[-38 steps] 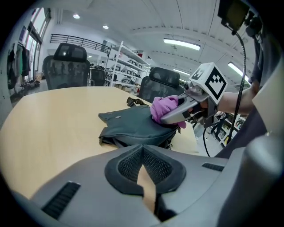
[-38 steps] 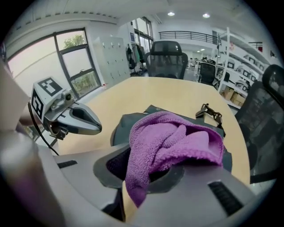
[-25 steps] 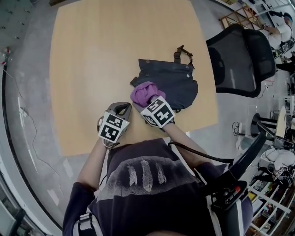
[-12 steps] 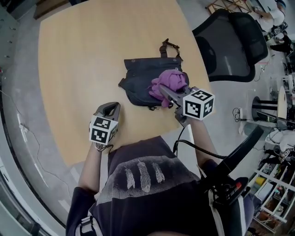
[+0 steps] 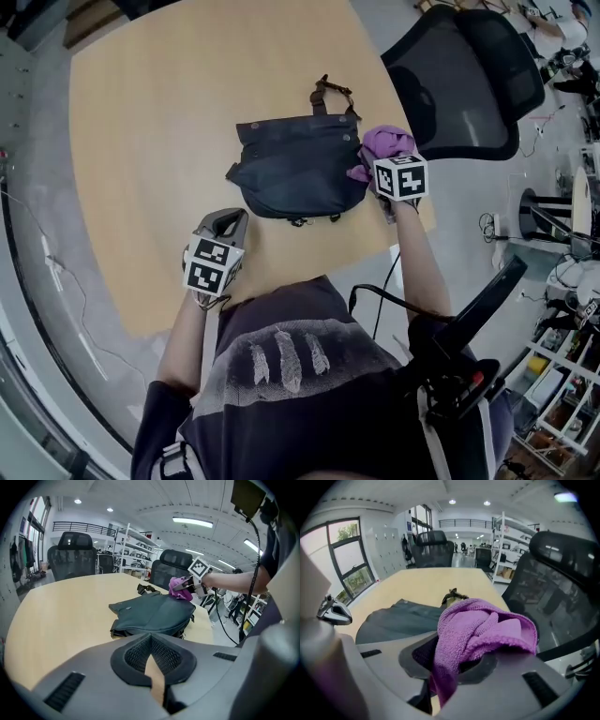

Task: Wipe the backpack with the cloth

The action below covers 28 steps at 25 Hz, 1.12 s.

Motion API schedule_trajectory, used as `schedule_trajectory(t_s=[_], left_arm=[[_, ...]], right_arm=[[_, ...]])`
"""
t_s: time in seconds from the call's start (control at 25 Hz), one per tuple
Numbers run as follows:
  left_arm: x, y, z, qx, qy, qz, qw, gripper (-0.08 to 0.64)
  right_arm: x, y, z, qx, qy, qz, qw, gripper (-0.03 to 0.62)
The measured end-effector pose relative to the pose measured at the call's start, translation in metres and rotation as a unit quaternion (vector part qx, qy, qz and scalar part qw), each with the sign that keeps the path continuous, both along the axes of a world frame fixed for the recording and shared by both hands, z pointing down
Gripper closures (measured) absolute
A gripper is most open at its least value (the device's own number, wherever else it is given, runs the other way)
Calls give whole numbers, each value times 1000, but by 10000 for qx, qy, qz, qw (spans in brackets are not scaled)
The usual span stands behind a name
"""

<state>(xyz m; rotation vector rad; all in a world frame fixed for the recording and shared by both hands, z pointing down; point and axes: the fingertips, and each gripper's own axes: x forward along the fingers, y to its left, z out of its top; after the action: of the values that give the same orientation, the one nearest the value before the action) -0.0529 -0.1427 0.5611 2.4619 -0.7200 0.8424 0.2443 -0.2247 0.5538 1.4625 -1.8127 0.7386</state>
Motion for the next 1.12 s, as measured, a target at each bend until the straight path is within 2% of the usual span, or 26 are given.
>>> schedule_trajectory(t_s=[0.12, 0.28, 0.4, 0.48, 0.6, 0.68, 0.84, 1.04, 1.12], left_arm=[[3, -1, 0, 26, -38, -100, 9999, 554], [0, 1, 4, -18, -50, -290, 9996, 554], [-1, 4, 4, -27, 1, -413, 9991, 554], [-1, 5, 4, -16, 75, -467, 9989, 554], [-3, 2, 5, -5, 170, -520, 9985, 554], [-8, 0, 5, -34, 201, -591, 9980, 554], [-16, -3, 5, -29, 262, -668, 9974, 554], [-33, -3, 10, -126, 183, -757, 9969, 554], [-37, -4, 11, -140, 196, -778, 9967, 554]], right_arm=[[-18, -4, 31, -427, 78, -241, 9988, 522], [-20, -5, 34, -615, 900, -498, 9928, 522], [-31, -5, 34, -663, 1391, -1102, 9819, 522], [-41, -6, 33, -694, 1365, -1346, 9790, 522], [-62, -8, 32, -778, 1032, -1504, 9801, 522], [-79, -8, 34, -861, 941, -1709, 9770, 522], [-112, -5, 42, -1136, 1000, -2138, 9651, 522], [-157, -3, 46, -1448, 1262, -2747, 9421, 522], [-167, -5, 46, -1512, 1569, -2989, 9291, 522]])
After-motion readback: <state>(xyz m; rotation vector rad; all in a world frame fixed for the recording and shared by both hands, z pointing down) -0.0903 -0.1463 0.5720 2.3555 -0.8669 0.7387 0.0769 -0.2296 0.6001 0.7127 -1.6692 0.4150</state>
